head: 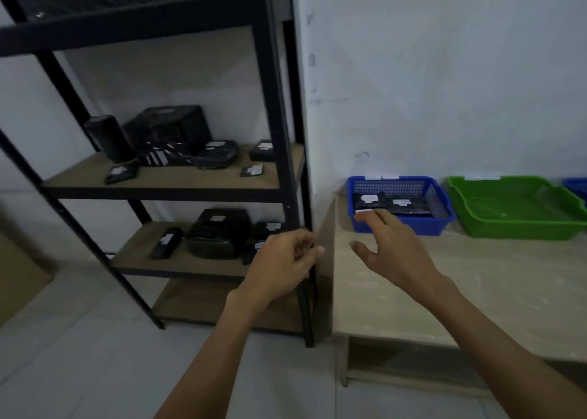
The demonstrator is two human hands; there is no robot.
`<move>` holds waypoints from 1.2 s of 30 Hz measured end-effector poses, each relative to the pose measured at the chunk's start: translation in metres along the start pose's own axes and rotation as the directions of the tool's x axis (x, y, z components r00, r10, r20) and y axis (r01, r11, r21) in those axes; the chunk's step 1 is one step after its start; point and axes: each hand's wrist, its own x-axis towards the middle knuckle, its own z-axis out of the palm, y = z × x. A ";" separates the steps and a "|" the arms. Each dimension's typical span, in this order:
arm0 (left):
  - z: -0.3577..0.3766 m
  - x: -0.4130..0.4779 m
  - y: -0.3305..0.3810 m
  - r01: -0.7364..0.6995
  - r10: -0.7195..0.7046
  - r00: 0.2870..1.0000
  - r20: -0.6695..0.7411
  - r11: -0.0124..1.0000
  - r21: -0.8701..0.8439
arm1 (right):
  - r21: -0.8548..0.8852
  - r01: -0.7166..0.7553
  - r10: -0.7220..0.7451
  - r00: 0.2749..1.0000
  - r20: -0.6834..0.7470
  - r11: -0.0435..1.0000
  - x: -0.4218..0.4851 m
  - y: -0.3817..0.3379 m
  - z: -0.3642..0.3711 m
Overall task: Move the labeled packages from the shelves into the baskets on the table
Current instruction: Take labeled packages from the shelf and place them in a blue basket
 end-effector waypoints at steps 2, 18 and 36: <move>-0.024 -0.019 -0.012 0.001 0.000 1.000 -0.031 0.999 0.036 | 0.011 0.009 -0.009 1.000 0.001 1.000 -0.005 -0.037 0.001; -0.191 -0.001 -0.088 0.020 0.018 0.972 -0.235 0.987 0.161 | 0.039 0.203 -0.201 0.978 -0.052 0.978 0.108 -0.169 0.004; -0.306 0.144 -0.170 -0.124 0.180 0.944 -0.278 0.970 0.208 | -0.061 0.275 -0.282 0.928 -0.242 0.959 0.299 -0.252 0.021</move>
